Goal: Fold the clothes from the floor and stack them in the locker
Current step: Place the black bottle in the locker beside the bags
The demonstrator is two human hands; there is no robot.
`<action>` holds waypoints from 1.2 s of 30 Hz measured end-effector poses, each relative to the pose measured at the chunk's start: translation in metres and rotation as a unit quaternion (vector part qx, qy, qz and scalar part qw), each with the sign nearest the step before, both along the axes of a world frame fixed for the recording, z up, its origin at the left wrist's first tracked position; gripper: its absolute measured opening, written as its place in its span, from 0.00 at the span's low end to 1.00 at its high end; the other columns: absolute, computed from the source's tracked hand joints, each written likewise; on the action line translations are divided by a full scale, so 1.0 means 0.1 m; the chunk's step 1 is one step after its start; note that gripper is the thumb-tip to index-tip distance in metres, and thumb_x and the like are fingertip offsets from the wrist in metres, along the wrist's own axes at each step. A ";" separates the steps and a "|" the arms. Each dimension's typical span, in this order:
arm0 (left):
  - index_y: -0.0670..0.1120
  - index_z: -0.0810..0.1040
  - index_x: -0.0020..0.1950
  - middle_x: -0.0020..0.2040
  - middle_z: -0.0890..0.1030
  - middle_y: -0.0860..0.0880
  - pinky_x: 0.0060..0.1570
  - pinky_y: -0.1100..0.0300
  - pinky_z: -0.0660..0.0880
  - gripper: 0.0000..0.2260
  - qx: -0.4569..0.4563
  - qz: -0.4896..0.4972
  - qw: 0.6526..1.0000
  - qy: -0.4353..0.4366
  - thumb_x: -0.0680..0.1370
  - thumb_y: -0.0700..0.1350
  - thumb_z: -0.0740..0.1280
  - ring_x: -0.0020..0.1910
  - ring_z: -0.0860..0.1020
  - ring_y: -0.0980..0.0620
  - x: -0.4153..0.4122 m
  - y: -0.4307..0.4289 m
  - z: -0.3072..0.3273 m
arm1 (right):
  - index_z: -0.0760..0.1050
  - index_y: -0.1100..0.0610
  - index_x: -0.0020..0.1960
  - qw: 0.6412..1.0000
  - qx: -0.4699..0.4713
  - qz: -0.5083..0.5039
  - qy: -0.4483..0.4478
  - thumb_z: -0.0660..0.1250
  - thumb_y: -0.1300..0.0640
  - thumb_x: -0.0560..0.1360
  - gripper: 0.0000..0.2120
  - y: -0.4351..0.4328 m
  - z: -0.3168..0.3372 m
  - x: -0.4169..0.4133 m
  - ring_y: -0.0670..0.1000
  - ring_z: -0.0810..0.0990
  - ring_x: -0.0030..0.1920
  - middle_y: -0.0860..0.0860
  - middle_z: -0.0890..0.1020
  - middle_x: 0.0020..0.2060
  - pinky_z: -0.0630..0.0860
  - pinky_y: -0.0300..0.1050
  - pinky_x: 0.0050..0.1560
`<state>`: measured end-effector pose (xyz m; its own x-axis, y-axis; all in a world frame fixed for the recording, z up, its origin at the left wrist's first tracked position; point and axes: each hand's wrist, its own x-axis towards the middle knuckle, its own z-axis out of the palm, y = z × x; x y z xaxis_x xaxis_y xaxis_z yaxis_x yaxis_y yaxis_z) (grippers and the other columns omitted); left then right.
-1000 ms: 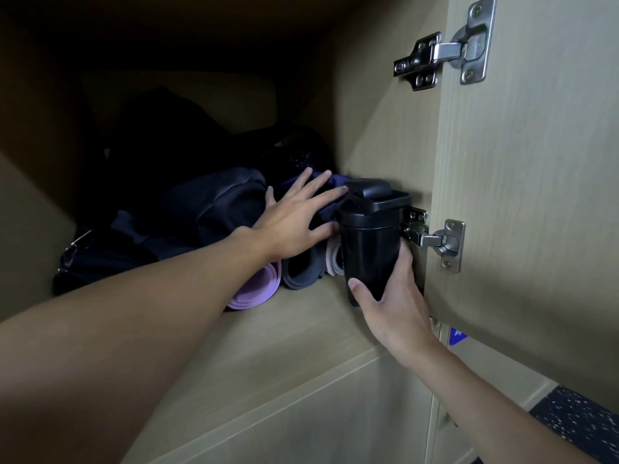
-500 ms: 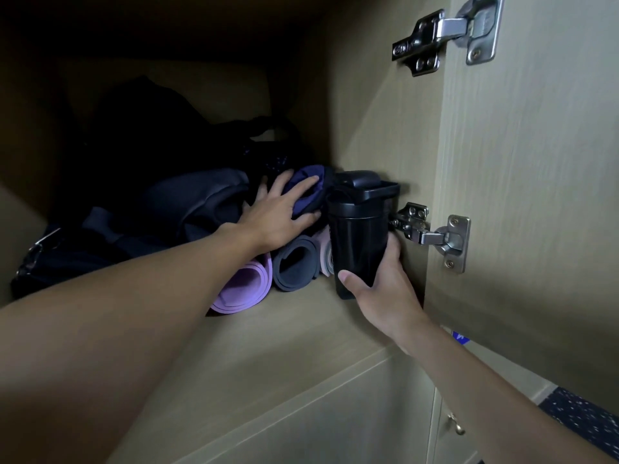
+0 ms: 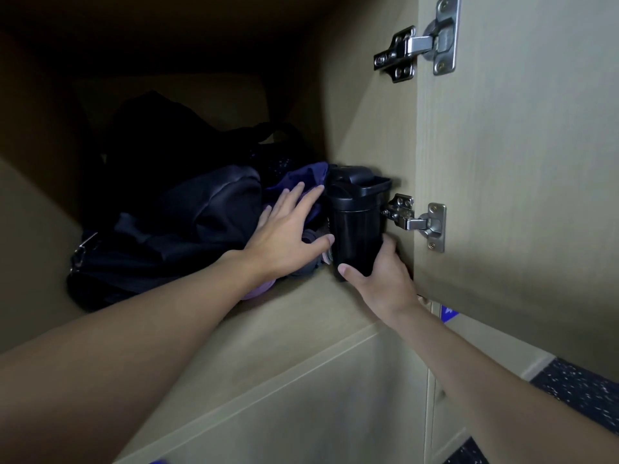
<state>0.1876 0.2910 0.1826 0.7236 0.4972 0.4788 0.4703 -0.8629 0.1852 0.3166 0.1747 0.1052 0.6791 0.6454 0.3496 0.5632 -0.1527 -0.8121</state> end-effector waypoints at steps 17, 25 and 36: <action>0.64 0.47 0.79 0.81 0.56 0.54 0.75 0.42 0.55 0.38 0.060 -0.021 0.998 -0.009 0.76 0.61 0.66 0.79 0.55 0.53 0.20 -0.27 0.09 | 0.33 0.37 0.76 0.999 0.032 0.028 -0.030 0.76 0.49 0.72 0.55 -0.02 0.04 -0.07 0.53 0.74 0.67 0.50 0.69 0.72 0.74 0.50 0.55; 0.67 0.44 0.77 0.76 0.62 0.54 0.73 0.43 0.56 0.41 0.054 -0.022 0.998 -0.012 0.73 0.62 0.68 0.75 0.62 0.51 0.17 -0.21 0.04 | 0.35 0.37 0.75 0.998 0.049 0.010 -0.048 0.75 0.57 0.72 0.53 0.02 0.00 -0.01 0.57 0.78 0.59 0.56 0.75 0.63 0.75 0.55 0.60; 0.61 0.39 0.79 0.79 0.57 0.52 0.75 0.37 0.52 0.45 0.058 -0.011 0.998 0.027 0.73 0.59 0.69 0.79 0.53 0.53 0.21 -0.29 0.08 | 0.36 0.44 0.78 0.998 0.001 -0.013 -0.062 0.72 0.54 0.76 0.49 -0.04 0.03 -0.05 0.59 0.78 0.58 0.58 0.76 0.62 0.75 0.53 0.55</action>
